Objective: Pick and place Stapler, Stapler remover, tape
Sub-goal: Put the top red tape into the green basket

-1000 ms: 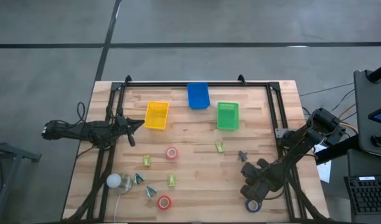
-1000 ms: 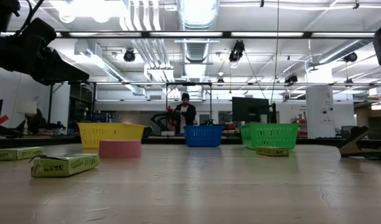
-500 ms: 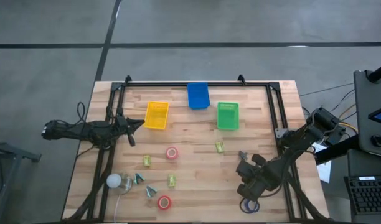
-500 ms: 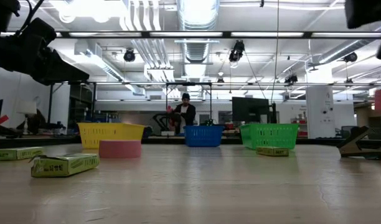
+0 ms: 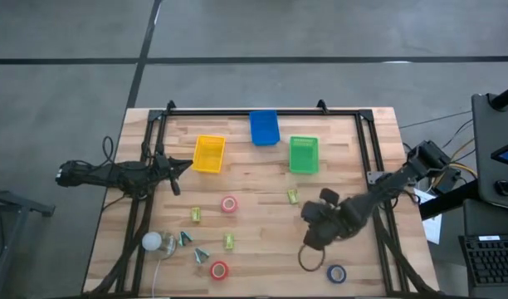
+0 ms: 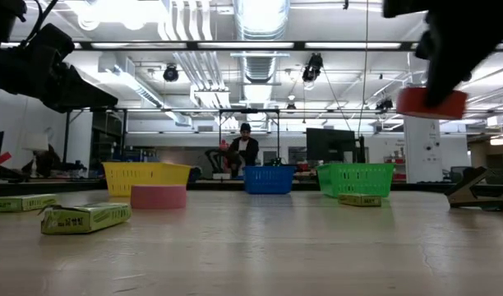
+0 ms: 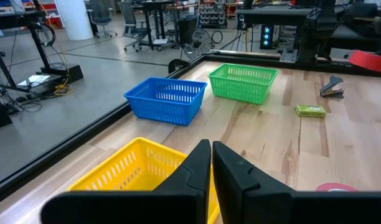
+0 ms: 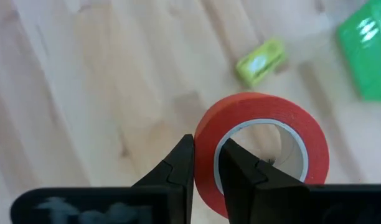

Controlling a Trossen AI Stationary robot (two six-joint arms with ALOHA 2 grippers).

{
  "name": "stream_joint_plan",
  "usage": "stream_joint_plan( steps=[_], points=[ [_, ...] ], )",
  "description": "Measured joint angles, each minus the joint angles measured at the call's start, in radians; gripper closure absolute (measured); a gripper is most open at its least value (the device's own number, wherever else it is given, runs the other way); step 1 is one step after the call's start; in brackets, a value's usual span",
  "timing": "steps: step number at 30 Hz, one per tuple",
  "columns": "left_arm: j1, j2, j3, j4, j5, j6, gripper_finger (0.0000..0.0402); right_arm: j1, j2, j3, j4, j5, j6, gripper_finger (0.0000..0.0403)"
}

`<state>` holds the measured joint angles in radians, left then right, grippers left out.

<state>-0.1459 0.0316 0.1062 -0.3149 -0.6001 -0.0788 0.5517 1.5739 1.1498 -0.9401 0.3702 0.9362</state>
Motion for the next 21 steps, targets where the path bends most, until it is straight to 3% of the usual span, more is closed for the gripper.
stream_joint_plan(
  steps=[17,21],
  points=[
    [0.0,0.0,0.0,0.0,0.0,0.0,0.0381,-0.406,-0.006,0.022,0.001,-0.009,-0.457,0.0349],
    [0.0,0.0,0.0,0.0,0.0,0.0,0.0381,-0.517,-0.01,0.022,0.011,-0.061,-0.531,0.0349]
  ],
)
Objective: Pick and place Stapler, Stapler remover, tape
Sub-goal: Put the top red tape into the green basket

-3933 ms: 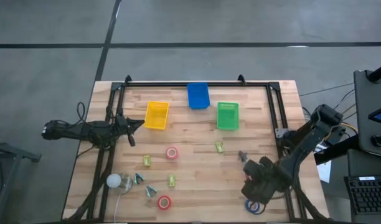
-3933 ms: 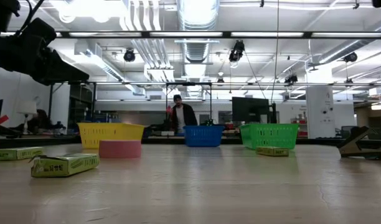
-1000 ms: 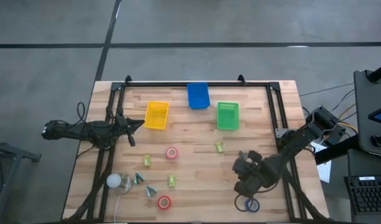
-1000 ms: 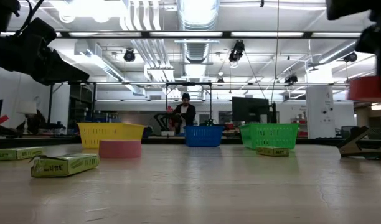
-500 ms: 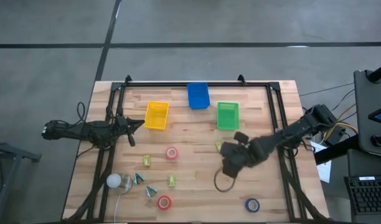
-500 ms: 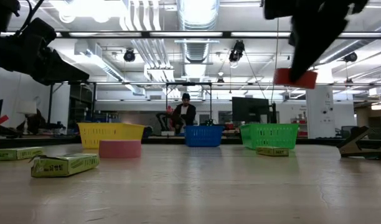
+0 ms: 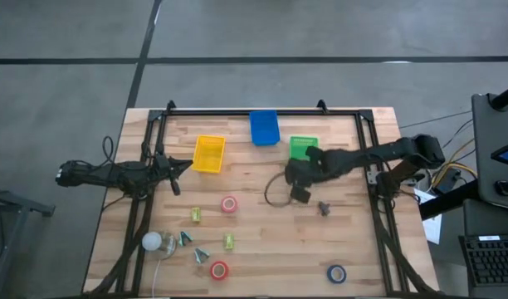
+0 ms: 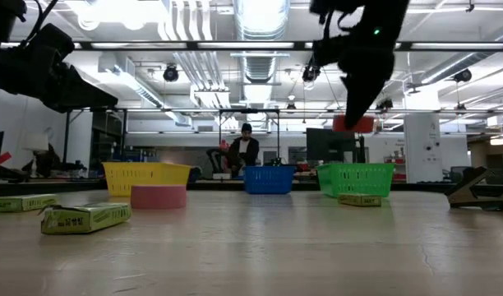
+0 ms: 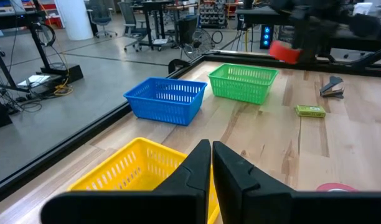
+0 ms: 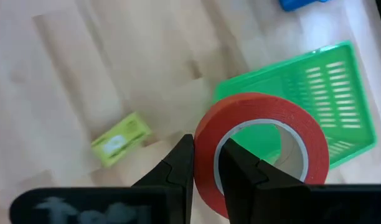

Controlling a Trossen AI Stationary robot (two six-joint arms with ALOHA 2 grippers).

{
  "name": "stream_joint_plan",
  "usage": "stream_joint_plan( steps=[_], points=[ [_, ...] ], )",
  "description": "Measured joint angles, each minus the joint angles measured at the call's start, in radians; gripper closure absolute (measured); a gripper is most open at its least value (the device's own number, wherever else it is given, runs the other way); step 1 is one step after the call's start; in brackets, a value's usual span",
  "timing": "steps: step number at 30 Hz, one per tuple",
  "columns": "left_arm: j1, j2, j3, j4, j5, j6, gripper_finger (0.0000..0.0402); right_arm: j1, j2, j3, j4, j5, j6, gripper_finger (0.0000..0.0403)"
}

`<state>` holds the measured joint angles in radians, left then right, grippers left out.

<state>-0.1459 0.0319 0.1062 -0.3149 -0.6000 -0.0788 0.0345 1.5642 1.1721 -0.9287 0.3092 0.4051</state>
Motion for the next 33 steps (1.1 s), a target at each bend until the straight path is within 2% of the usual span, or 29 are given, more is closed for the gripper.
stream_joint_plan(
  steps=[3,8,16,19,24,33],
  points=[
    [0.0,0.0,0.0,0.0,0.0,0.0,0.0381,-0.081,0.0,-0.002,0.018,-0.031,-0.053,0.0349],
    [0.0,0.0,0.0,0.0,0.0,0.0,0.0381,-0.215,0.0,-0.022,0.11,-0.155,-0.137,0.0349],
    [0.0,0.0,0.0,0.0,0.0,0.0,0.0381,-0.362,0.0,-0.089,0.189,-0.214,-0.173,0.0349],
    [0.0,0.0,0.0,0.0,0.0,0.0,0.0381,-0.4,0.009,-0.114,0.196,-0.216,-0.173,0.0349],
    [0.0,0.0,0.0,0.0,0.0,0.0,0.0381,-0.442,0.026,-0.151,0.251,-0.296,-0.178,0.0349],
    [0.0,0.0,0.0,0.0,0.0,0.0,0.0381,-0.482,0.075,-0.172,0.334,-0.309,-0.174,0.0349]
  ],
)
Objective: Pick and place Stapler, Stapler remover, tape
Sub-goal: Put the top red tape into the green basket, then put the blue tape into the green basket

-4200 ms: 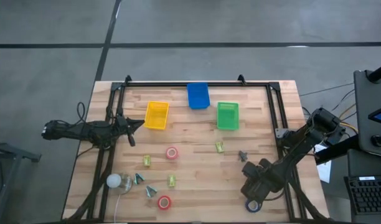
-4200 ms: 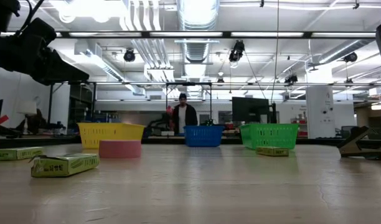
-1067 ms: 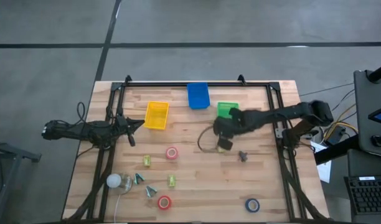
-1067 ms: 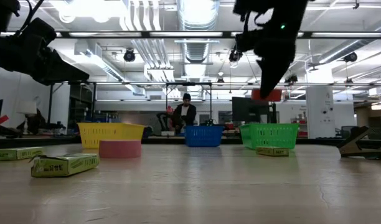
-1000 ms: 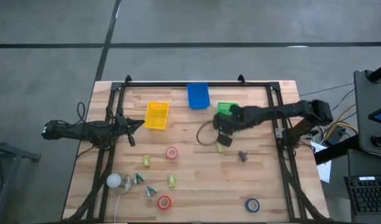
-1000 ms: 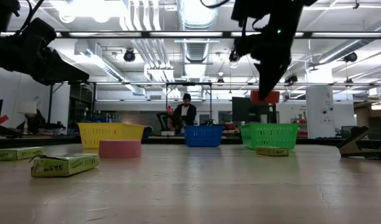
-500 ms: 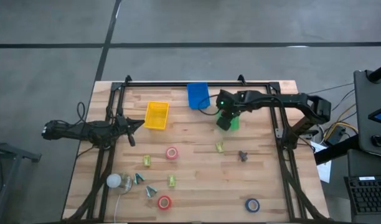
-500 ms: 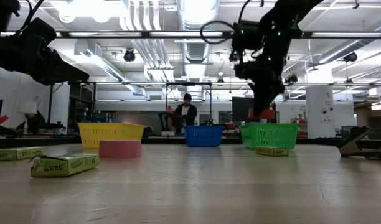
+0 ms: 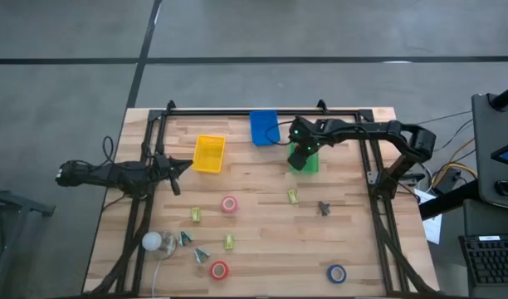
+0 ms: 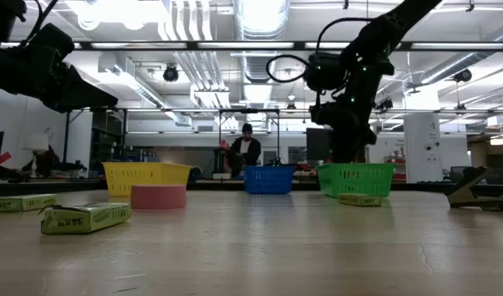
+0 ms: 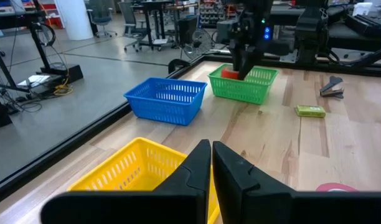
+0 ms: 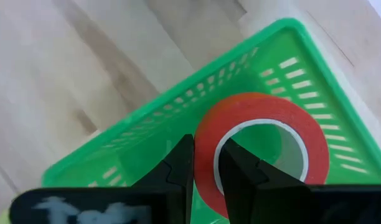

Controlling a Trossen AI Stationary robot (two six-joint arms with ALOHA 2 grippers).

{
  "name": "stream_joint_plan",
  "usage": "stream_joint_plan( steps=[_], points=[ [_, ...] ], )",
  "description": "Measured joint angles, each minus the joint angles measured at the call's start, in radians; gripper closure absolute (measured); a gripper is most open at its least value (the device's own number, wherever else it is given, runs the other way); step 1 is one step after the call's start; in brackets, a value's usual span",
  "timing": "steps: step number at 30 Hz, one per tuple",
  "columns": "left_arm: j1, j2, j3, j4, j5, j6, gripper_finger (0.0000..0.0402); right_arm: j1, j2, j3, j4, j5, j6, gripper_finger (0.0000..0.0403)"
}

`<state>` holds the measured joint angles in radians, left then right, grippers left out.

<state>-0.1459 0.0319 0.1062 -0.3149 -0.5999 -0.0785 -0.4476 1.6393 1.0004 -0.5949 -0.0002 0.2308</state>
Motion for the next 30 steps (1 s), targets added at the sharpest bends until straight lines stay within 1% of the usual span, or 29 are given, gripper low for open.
stream_joint_plan(
  steps=[10,20,23,27,30],
  points=[
    [0.0,0.0,0.0,0.0,0.0,0.0,0.0381,-0.013,0.064,0.001,0.009,0.001,0.005,0.0349],
    [0.0,0.0,0.0,0.0,0.0,0.0,0.0381,-0.015,0.072,0.001,0.013,0.003,0.005,0.0345],
    [0.0,0.0,0.0,0.0,0.0,0.0,0.0381,-0.015,0.071,0.002,0.014,0.016,0.006,0.0327],
    [0.0,0.0,0.0,0.0,0.0,0.0,0.0381,-0.015,0.071,0.003,0.014,0.061,0.023,0.0291],
    [0.0,0.0,0.0,0.0,0.0,0.0,0.0381,-0.015,0.071,0.003,0.014,0.064,0.025,0.0264]
  ],
)
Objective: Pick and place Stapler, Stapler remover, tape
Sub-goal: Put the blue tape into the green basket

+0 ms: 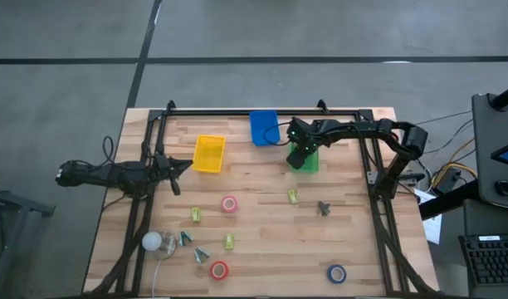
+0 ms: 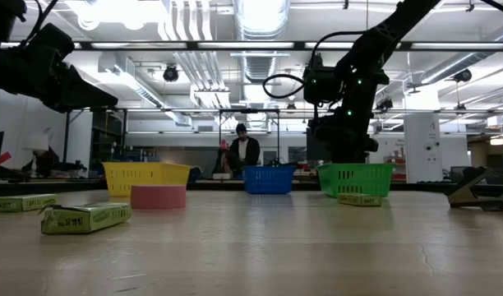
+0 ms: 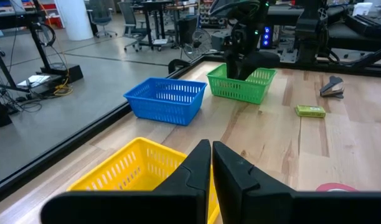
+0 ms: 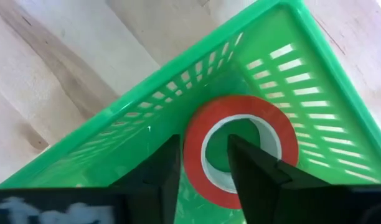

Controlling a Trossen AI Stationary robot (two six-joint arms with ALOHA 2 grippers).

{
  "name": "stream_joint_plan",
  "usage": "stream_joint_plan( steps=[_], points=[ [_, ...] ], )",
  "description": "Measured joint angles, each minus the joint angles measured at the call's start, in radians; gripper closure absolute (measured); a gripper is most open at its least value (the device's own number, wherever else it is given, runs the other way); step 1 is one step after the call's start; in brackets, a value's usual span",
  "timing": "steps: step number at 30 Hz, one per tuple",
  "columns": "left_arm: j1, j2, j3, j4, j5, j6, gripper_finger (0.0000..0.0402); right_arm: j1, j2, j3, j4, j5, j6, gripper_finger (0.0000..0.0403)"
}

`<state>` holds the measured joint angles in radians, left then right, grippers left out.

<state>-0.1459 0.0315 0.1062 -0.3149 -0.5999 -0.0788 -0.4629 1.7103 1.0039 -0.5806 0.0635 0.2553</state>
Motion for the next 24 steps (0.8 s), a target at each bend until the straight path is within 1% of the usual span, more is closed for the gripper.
stream_joint_plan(
  steps=[5,10,14,24],
  points=[
    [0.0,0.0,0.0,0.0,0.0,0.0,0.0381,0.0,0.0,0.0,-0.011,-0.008,0.011,0.0228],
    [0.0,0.0,0.0,0.0,0.0,0.0,0.0381,0.0,-0.002,0.0,-0.024,-0.064,0.014,0.0206],
    [0.0,0.0,0.0,0.0,0.0,0.0,0.0381,0.0,-0.007,0.0,-0.042,-0.094,0.015,0.0199],
    [0.0,0.0,0.0,0.0,0.0,0.0,0.0381,0.0,-0.097,0.0,-0.062,-0.091,0.023,0.0197]
  ],
)
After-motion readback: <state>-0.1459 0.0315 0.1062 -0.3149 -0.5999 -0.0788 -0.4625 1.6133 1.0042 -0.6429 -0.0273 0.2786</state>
